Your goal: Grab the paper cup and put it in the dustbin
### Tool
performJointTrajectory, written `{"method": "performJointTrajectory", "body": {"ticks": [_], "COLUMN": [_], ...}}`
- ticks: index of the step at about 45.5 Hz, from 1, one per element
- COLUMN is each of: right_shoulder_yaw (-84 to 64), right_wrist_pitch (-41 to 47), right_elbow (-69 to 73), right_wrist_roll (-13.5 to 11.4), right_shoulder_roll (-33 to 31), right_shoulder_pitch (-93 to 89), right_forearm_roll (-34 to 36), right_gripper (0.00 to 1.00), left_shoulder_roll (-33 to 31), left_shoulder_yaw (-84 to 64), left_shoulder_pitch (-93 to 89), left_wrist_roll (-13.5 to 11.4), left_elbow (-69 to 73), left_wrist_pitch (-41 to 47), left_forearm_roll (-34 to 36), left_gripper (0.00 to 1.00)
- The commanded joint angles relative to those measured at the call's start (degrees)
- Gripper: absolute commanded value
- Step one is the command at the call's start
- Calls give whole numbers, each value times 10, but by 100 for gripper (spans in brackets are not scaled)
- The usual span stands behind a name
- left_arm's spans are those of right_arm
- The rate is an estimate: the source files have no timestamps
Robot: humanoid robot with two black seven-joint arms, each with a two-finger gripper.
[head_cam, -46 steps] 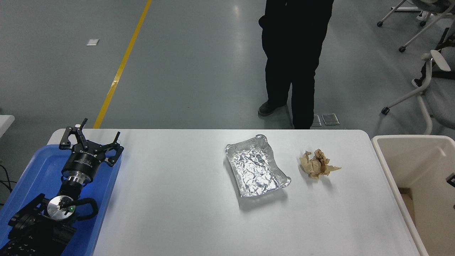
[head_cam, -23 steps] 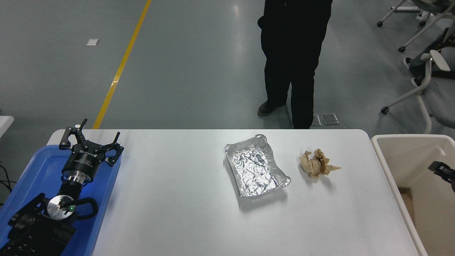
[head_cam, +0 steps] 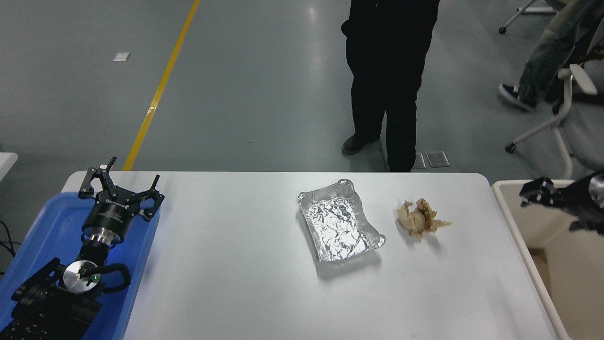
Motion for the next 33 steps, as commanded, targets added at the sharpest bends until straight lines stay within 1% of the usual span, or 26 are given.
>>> {"method": "performJointTrajectory", "body": {"ticks": [1,6,11,19,33], "right_shoulder_yaw": [5,13,13,12,5], "right_wrist_pitch": [111,111,111,111,111], "right_elbow": [31,34,35,40,46], "right_wrist_roll": [1,1,1,1,1], "right_shoulder_roll": [97,135,156,160,159], "right_shoulder_pitch": [136,178,214,250,263], "right_forearm_roll": [3,3,6,34,37], "right_gripper": [100,100,100,100,100], "left_shoulder_roll": [0,0,0,0,0], "left_shoulder_yaw": [0,0,0,0,0], "left_shoulder_pitch": [0,0,0,1,0], "left_wrist_roll": [0,0,0,0,0], "left_elbow": [0,0,0,0,0], "left_wrist_pitch": [0,0,0,0,0], "left_forearm_roll": [0,0,-1,0,0], "left_gripper": [99,99,99,99,99]}}
